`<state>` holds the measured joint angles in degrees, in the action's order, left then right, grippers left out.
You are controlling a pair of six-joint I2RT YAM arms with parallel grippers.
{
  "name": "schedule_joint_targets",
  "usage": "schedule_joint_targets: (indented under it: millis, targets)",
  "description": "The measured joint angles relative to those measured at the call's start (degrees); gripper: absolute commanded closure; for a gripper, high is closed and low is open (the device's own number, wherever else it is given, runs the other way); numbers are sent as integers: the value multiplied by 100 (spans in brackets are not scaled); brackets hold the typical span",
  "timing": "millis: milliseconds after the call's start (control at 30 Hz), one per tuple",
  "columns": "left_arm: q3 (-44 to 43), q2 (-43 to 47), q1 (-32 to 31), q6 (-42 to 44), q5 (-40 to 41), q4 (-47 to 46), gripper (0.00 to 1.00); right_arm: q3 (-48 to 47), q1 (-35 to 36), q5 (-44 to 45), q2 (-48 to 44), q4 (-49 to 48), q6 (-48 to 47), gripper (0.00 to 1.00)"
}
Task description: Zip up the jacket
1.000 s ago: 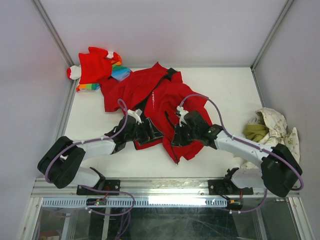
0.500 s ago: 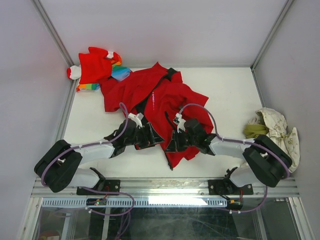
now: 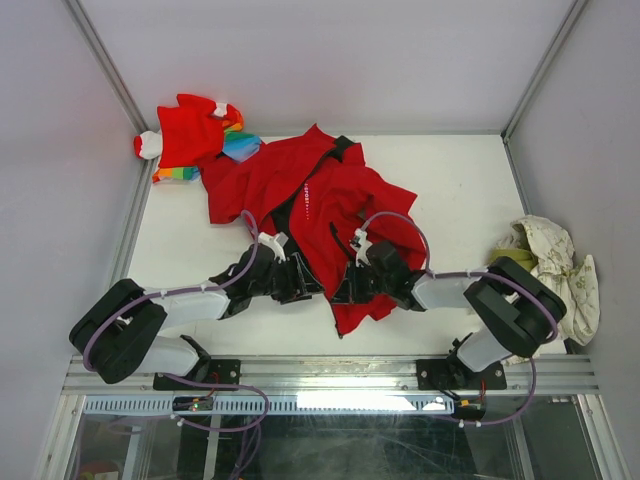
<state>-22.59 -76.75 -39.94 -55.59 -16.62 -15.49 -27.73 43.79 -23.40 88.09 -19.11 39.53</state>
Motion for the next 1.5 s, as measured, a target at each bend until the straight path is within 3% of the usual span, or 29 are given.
schedule_joint_targets:
  millis: [300,867,1267,1433,1500]
  targets:
    - [94,-17,-22,-55,-22,-144,48,59,-61,166,-1239,275,-68,100]
    - [293,-201,-334,-334,-337,-868,49,66,-192,164,-938,103,-13,100]
    - [138,-960,-586,-358,-402,-1180,74,66,-192,144,-935,87,4,100]
    - [57,-1075,-592,-348,-511,-1386,97,66,-195,157,-935,92,0,100]
    - [44,-1106,-621,-330,-522,-1488,100,66,-195,175,-938,98,-4,100]
